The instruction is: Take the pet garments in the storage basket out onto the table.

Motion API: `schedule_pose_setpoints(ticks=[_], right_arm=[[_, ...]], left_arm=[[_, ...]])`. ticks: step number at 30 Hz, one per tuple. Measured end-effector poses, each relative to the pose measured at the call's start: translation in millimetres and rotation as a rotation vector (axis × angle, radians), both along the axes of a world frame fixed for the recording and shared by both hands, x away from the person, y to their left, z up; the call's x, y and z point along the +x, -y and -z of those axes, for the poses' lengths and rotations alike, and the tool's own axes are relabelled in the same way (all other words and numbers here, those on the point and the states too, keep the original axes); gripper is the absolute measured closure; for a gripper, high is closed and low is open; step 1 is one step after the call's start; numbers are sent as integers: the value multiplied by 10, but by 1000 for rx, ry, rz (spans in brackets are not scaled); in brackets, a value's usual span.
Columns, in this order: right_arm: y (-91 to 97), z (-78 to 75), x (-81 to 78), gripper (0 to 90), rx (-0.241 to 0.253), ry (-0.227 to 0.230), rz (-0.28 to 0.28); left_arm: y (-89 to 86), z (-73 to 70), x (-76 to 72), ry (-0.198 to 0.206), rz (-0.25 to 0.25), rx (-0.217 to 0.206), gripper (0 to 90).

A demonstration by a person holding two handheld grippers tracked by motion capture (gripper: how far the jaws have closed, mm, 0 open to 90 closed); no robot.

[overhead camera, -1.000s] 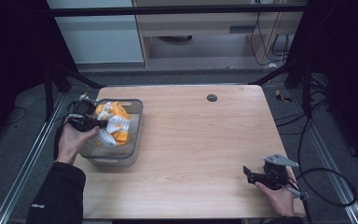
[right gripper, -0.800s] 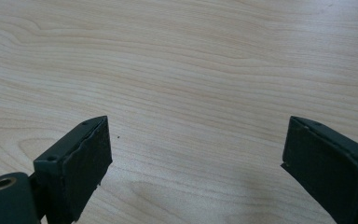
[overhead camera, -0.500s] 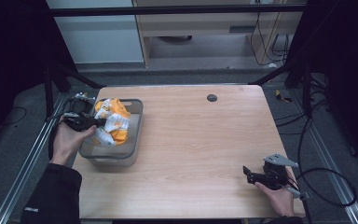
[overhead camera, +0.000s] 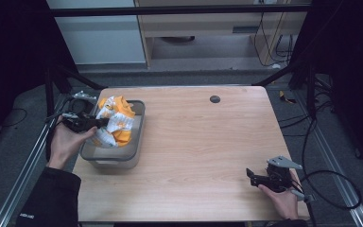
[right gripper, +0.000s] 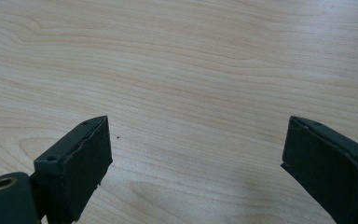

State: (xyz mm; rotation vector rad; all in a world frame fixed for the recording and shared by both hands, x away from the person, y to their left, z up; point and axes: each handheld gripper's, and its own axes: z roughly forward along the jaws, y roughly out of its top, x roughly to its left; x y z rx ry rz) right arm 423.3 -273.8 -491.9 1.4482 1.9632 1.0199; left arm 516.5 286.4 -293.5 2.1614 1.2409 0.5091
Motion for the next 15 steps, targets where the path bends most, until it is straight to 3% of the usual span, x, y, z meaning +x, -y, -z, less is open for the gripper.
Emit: schedule_pose_setpoints(ticks=[15], right_arm=[[0, -5, -3, 81, -2, 1, 0]], left_arm=[[205, -208, -157, 34, 82, 8, 763]])
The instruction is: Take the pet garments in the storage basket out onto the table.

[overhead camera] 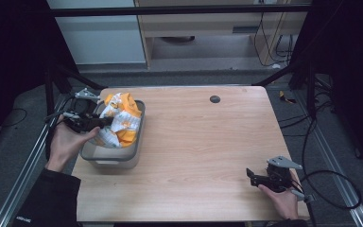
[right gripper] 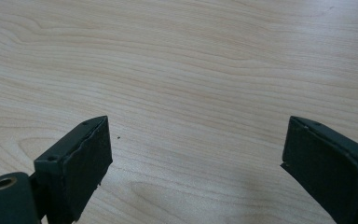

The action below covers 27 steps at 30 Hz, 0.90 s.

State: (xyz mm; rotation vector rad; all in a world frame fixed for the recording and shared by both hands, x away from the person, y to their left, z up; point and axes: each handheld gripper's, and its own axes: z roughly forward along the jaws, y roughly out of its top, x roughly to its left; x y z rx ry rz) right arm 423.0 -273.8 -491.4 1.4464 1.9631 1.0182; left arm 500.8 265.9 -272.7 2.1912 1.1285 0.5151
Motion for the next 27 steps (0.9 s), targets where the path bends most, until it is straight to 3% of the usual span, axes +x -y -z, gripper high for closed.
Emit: schedule_pose_setpoints(ticks=[14, 27], right_arm=[[-1, -5, -5, 81, -1, 4, 0], [1, -7, -5, 81, -6, 13, 0]], left_arm=[[354, -51, -102, 4, 110, 19, 763], [613, 98, -95, -16, 173, 22, 762]])
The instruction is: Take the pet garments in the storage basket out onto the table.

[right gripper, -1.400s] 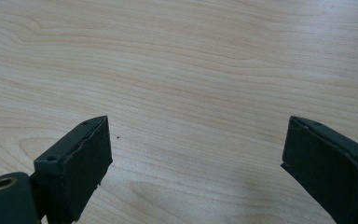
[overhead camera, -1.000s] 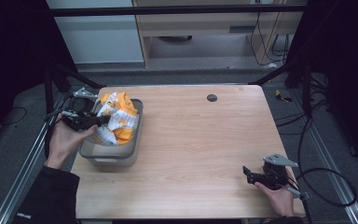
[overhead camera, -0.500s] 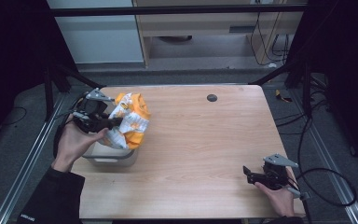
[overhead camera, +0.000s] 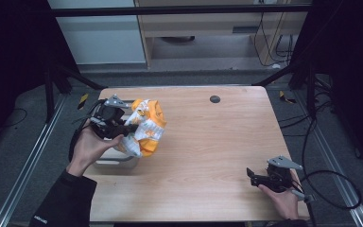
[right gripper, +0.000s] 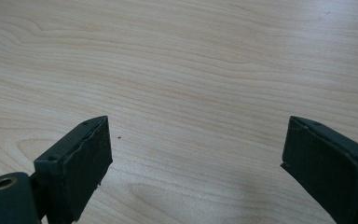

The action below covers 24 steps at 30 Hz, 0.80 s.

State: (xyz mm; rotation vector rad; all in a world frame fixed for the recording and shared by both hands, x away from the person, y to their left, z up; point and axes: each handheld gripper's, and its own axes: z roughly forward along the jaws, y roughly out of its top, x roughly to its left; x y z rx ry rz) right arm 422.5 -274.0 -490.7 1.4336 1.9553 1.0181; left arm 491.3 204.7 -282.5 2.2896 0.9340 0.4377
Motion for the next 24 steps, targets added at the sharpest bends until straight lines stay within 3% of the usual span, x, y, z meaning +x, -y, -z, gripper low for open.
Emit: schedule_pose_setpoints(ticks=[24], right_arm=[[-1, 1, 0, 79, -5, 10, -2]], left_arm=[[491, 201, -18, -33, 120, 25, 762]])
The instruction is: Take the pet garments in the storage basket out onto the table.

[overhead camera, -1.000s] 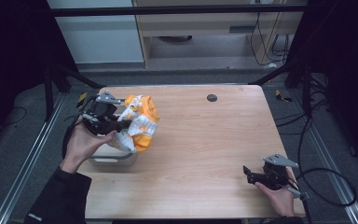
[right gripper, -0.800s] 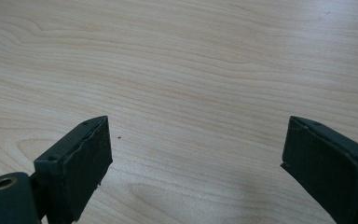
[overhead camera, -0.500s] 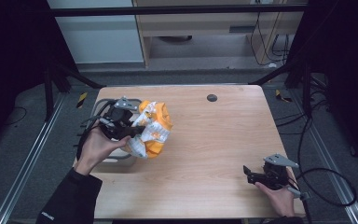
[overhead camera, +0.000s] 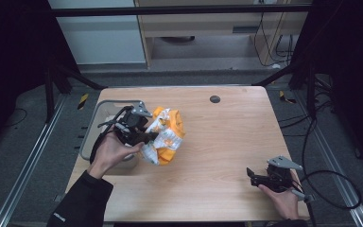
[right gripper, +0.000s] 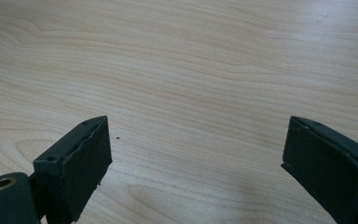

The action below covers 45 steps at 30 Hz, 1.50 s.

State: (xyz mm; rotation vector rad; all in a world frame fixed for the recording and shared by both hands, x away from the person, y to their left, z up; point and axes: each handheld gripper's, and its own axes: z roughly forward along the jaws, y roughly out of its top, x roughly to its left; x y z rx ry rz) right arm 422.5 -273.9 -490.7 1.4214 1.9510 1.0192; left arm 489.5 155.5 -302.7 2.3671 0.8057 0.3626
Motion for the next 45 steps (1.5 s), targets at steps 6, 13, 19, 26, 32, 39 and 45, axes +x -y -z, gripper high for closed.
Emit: schedule_pose_setpoints(ticks=[6, 13, 19, 26, 32, 39, 45], right_arm=[[-2, -3, -3, 79, 4, -1, 0], [0, 1, 0, 79, -2, 4, -3], [-5, -4, -3, 79, 2, 5, -5], [0, -3, -1, 80, -7, 18, -7], [4, -3, 2, 80, -8, 23, -9], [6, -5, 3, 80, -6, 25, -9], [2, -3, 1, 80, -10, 24, -10]], left_arm=[[130, 39, 0, -2, 34, 12, 762], [251, 98, 4, -7, 66, 24, 762], [350, 173, 12, -7, 86, 37, 762], [471, 280, 22, -18, 112, 47, 762], [564, 357, 41, -24, 126, 44, 762], [717, 476, 65, -45, 163, 59, 761], [842, 590, 76, -45, 187, 74, 761]])
